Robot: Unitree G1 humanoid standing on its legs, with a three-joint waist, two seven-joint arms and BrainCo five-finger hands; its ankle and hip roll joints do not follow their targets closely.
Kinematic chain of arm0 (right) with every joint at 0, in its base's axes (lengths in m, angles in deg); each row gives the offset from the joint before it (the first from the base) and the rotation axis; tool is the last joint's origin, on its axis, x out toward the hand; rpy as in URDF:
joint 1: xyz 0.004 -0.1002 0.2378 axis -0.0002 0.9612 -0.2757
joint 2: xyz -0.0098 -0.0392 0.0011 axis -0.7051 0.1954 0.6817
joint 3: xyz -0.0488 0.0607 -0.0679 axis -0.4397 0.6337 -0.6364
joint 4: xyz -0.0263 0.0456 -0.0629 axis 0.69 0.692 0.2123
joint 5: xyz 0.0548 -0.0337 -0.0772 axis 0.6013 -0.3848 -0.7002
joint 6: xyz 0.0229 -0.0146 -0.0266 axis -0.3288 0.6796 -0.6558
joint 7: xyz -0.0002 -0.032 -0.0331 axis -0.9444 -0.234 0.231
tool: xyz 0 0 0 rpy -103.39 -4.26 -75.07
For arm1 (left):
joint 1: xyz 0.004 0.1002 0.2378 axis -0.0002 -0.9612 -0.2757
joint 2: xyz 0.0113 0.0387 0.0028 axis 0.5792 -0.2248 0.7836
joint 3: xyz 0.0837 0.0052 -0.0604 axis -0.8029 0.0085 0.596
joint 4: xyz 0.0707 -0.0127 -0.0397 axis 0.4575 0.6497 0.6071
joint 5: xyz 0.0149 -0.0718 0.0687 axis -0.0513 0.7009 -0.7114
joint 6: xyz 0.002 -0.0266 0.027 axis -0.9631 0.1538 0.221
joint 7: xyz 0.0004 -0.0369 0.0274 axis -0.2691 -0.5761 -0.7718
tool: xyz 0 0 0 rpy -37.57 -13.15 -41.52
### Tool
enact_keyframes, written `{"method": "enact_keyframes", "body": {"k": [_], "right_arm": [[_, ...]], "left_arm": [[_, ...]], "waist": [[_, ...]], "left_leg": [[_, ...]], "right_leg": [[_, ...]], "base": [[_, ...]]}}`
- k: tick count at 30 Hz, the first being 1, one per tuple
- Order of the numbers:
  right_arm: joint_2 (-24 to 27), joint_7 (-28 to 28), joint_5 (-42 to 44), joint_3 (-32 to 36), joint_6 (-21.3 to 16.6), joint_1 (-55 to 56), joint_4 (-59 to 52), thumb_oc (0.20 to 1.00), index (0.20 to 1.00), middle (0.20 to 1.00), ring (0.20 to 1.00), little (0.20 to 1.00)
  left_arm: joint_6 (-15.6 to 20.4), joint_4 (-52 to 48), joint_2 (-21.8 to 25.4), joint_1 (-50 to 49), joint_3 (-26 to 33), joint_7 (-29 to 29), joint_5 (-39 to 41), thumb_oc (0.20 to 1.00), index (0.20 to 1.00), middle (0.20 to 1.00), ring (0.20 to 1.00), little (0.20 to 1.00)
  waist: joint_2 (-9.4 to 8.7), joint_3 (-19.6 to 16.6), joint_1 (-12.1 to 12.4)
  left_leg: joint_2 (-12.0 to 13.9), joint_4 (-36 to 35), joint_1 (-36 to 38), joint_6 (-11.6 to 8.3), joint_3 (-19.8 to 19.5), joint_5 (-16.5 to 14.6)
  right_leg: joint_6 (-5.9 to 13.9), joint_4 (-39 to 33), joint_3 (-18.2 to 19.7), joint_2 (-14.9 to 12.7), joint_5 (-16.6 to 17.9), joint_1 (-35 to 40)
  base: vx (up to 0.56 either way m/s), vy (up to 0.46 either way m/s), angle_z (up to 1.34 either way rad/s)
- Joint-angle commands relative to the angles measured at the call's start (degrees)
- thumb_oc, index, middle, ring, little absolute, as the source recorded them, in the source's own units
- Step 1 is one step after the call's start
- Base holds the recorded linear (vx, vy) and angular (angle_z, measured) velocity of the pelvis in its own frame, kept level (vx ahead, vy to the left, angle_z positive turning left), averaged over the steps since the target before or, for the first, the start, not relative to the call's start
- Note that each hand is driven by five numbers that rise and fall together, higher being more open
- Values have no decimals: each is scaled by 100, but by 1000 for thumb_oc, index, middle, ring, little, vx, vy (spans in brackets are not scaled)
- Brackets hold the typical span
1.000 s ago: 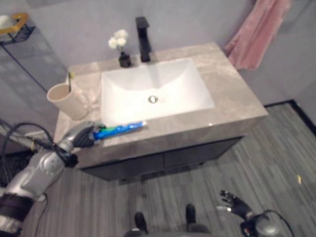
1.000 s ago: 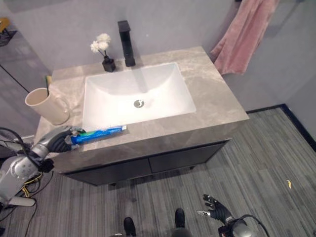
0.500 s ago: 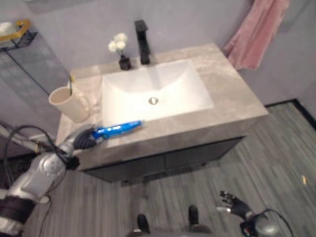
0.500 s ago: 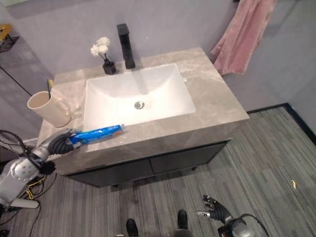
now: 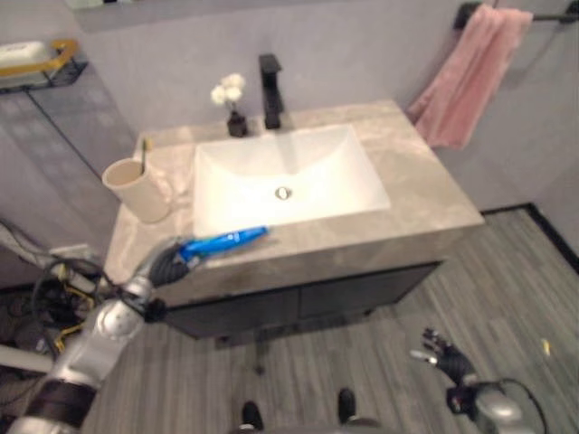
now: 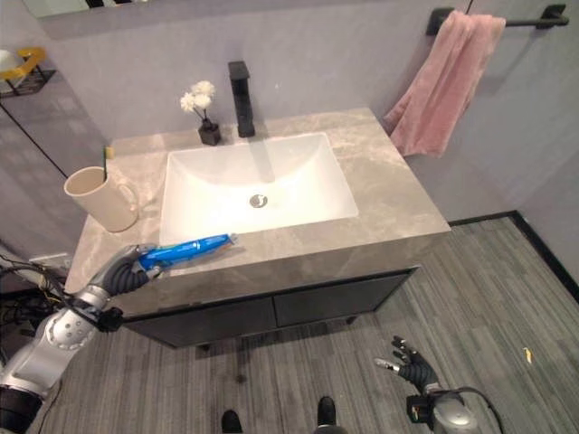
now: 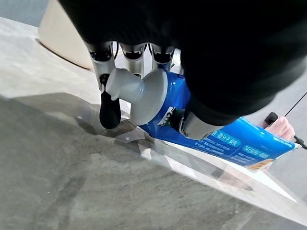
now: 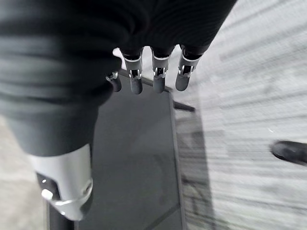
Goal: Put brush and paste in cup on sink, flatten towel.
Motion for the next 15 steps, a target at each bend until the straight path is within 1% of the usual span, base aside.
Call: {"method": "enact_keyframes", "body": {"k": [1, 3, 6, 7, 10, 11, 15], "right_arm": [[124, 220, 118, 250, -330, -208, -583, 1000, 1000, 1000, 1000, 1000], [263, 343, 167, 447, -416, -266, -966, 1000, 1000, 1000, 1000, 1000], [325, 432, 141, 635, -446, -238, -1295, 1000, 1000, 1000, 1000, 1000], [315, 634, 144, 804, -563, -317, -1603, 1000, 1000, 1000, 1000, 1000], [308, 667, 175, 854, -600, -352, -1740, 1000, 1000, 1000, 1000, 1000], [337, 742, 162, 928, -677, -514, -2189, 1000, 1000, 1000, 1000, 1000], [461, 741, 125, 821, -707, -803, -2608, 1000, 1000, 1000, 1000, 1000]], "left_arm": [[276, -39, -64, 389, 128, -370, 11, 200, 200, 200, 200, 200], [304, -83, -204, 506, 173, -540, 41, 200, 200, 200, 200, 200], [311, -185, -299, 534, 231, -620, 69, 200, 200, 200, 200, 200], [318, -255, -383, 605, 252, -754, 93, 200, 200, 200, 200, 200], [326, -288, -389, 626, 255, -784, 95, 200, 200, 200, 200, 200], [342, -491, -406, 701, 319, -861, 105, 200, 200, 200, 200, 200], [352, -669, -385, 858, 320, -906, 143, 200, 200, 200, 200, 200]], "waist": [[-228, -78, -18], [-296, -130, -49], [-324, -161, -58], [-343, -191, -83], [-351, -196, -84], [-375, -251, -73], [-405, -291, -37]], "left_leg": [[258, 95, 252, -34, -320, -517], [259, 95, 302, -31, -306, -546], [266, 95, 334, -23, -310, -572], [269, 95, 352, -19, -320, -584], [274, 95, 362, -16, -316, -592], [259, 95, 390, 5, -307, -608], [251, 95, 423, 12, -285, -626]], "right_leg": [[285, 35, -234, -441, 25, 89], [283, 35, -234, -432, 13, 147], [284, 35, -234, -435, -2, 195], [276, 35, -216, -422, 0, 218], [278, 35, -209, -417, -2, 227], [276, 35, -194, -421, -5, 241], [281, 35, -195, -428, -12, 264]], "base": [[0, 0, 0], [0, 0, 0], [-2, 11, 0], [0, 0, 0], [-2, 13, 0], [-5, 33, 1], [-8, 25, -3]]}}
